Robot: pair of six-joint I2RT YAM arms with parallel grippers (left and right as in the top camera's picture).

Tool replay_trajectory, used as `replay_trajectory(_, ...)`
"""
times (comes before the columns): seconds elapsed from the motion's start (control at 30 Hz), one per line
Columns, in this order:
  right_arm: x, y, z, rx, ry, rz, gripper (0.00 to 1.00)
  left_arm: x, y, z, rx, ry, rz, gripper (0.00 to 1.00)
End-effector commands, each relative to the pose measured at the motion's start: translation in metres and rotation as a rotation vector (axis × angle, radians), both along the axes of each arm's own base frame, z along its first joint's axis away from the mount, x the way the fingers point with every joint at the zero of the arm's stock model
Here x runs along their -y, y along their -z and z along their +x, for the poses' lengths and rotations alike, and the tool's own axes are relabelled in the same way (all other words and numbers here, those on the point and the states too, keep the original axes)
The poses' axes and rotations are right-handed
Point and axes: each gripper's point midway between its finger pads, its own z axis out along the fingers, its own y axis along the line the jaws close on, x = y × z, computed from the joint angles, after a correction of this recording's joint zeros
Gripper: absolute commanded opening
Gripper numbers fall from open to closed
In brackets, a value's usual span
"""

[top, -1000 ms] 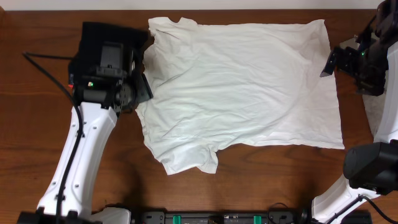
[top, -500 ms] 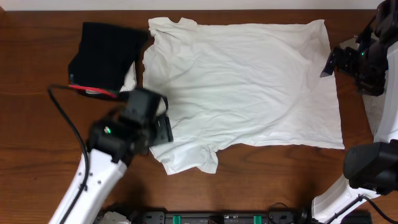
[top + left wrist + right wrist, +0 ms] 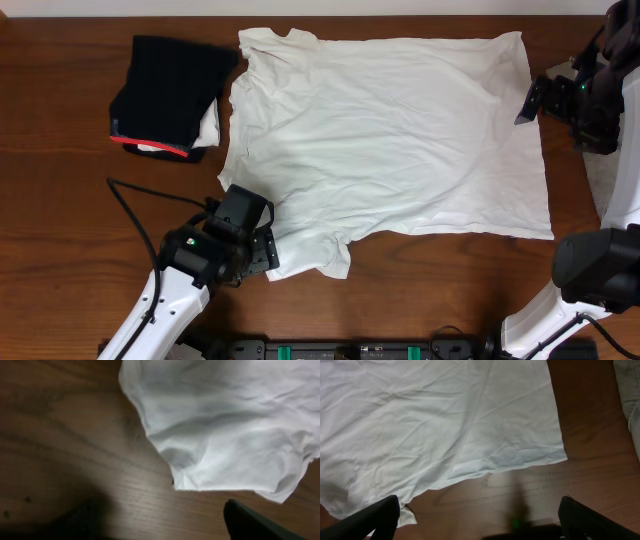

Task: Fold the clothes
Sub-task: 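Move the left gripper down to the shirt's lower left hem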

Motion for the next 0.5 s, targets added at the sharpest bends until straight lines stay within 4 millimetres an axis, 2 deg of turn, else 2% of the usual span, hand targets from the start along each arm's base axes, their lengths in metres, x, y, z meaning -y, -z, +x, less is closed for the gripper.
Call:
replay_trajectory(0.0, 0.001, 0.000, 0.000, 0.000, -0.009, -0.004, 0.99, 0.002, 0.000, 0.004, 0.020, -0.004, -0.010, 0.86)
replay_trajectory(0.13, 0.007, 0.000, 0.002, 0.007, -0.006, -0.035, 0.99, 0.004, 0.000, 0.006, 0.027, -0.003, -0.016, 0.86)
replay_trajectory(0.33, 0.008, 0.000, 0.003, 0.012, -0.006, -0.041, 0.99, 0.007, 0.002, -0.006, -0.026, 0.007, -0.040, 0.86)
replay_trajectory(0.4, 0.010, -0.002, 0.020, 0.083, 0.001, -0.045, 0.99, 0.007, 0.002, -0.007, -0.034, 0.008, -0.043, 0.86)
replay_trajectory(0.47, 0.008, -0.003, 0.023, 0.097, 0.001, -0.033, 0.99, 0.008, 0.002, -0.008, -0.039, 0.009, -0.048, 0.86)
